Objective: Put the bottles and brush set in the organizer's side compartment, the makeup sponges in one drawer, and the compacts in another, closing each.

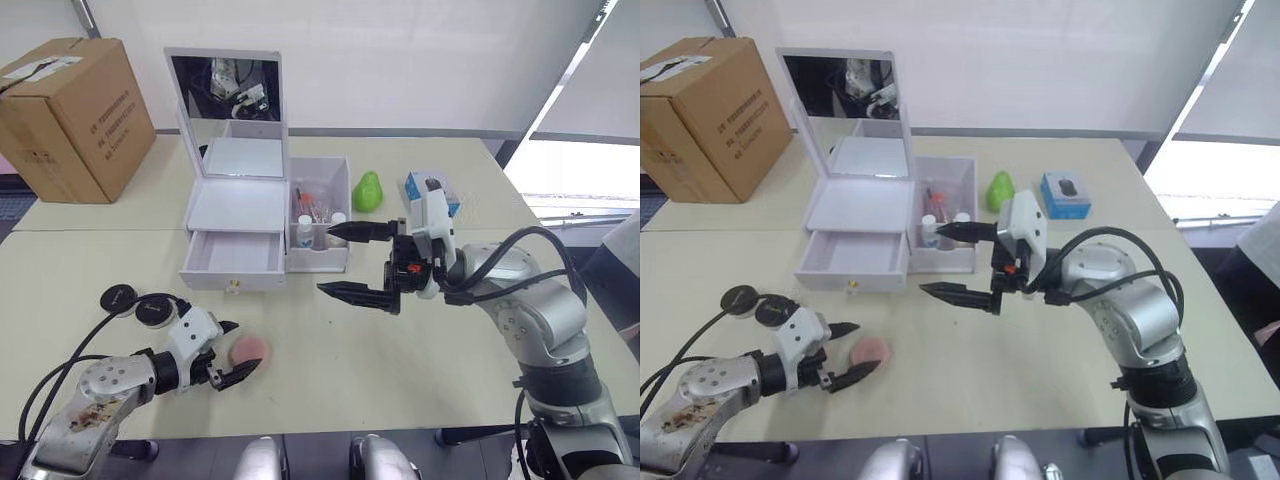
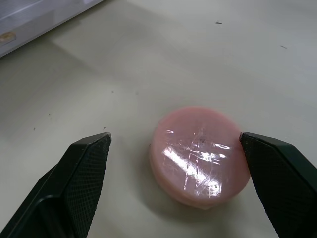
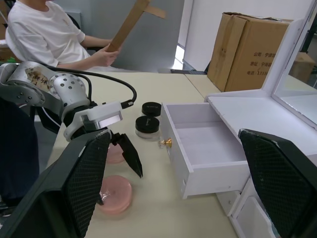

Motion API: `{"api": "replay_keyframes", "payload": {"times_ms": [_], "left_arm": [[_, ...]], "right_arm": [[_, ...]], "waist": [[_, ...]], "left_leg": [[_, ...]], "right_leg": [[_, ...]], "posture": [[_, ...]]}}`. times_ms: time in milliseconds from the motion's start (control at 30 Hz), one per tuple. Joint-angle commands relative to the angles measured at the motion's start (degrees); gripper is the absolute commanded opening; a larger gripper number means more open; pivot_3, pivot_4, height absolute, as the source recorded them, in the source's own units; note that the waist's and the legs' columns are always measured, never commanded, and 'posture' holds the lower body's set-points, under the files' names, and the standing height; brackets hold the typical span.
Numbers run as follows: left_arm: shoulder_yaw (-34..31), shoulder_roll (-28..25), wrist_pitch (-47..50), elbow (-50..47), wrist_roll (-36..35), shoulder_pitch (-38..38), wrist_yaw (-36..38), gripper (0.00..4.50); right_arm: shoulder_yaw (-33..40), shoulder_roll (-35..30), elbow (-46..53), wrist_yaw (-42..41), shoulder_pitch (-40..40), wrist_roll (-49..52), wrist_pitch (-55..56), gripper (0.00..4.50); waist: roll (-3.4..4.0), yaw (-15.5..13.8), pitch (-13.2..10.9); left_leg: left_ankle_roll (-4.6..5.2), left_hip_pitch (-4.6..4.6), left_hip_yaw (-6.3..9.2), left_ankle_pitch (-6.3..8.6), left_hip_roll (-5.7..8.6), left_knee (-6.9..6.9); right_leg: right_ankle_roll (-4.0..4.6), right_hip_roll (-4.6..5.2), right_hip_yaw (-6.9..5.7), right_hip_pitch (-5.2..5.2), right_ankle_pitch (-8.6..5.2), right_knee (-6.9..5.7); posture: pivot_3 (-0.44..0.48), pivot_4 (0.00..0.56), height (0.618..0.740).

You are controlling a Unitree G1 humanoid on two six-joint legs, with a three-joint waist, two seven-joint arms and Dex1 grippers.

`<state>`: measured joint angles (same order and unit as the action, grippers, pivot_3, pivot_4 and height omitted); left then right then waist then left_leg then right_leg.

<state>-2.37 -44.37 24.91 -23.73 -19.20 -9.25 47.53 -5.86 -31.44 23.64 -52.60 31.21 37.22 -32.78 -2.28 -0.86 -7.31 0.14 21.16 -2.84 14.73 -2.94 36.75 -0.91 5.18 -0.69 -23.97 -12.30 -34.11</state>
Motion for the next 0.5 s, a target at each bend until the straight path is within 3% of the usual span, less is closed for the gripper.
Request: {"api": "replay_keyframes", "payload": {"times_ms": [33,233,500], "left_arm": [[2.3,-0.7,1.4,0.8,0.5,1.3,1.5,4.47],[3.8,-2.3,3.0,2.3,2.0,2.3,2.0,4.47],[0.9,0.2,4.7,0.1,-3.0,4.2,2.2,4.47]], "right_arm": [[2.0,-0.2,2.7,1.7,0.1,0.6,-0.2,4.5],[2.4,-0.5,3.8,3.4,-0.6,0.9,-0.6,4.5],[2.4,-0.9,3.7,4.4,-1.4,0.2,-0.3,4.5]], "waist": [[0.0,0.1,0.0],[0.02,0.1,0.0],[0.03,0.0,0.0]], "left_leg": [[0.0,0.0,0.0,0.0,0.0,0.0],[0.0,0.0,0.0,0.0,0.0,0.0],[0.0,0.01,0.0,0.0,0.0,0.0]], "right_leg": [[0.0,0.0,0.0,0.0,0.0,0.0],[0.0,0.0,0.0,-0.04,0.0,0.0],[-0.01,0.03,-0.02,-0.05,0.0,0.0]], "posture": [[0.0,0.15,0.74],[0.0,0.15,0.74],[0.0,0.15,0.74]]}}
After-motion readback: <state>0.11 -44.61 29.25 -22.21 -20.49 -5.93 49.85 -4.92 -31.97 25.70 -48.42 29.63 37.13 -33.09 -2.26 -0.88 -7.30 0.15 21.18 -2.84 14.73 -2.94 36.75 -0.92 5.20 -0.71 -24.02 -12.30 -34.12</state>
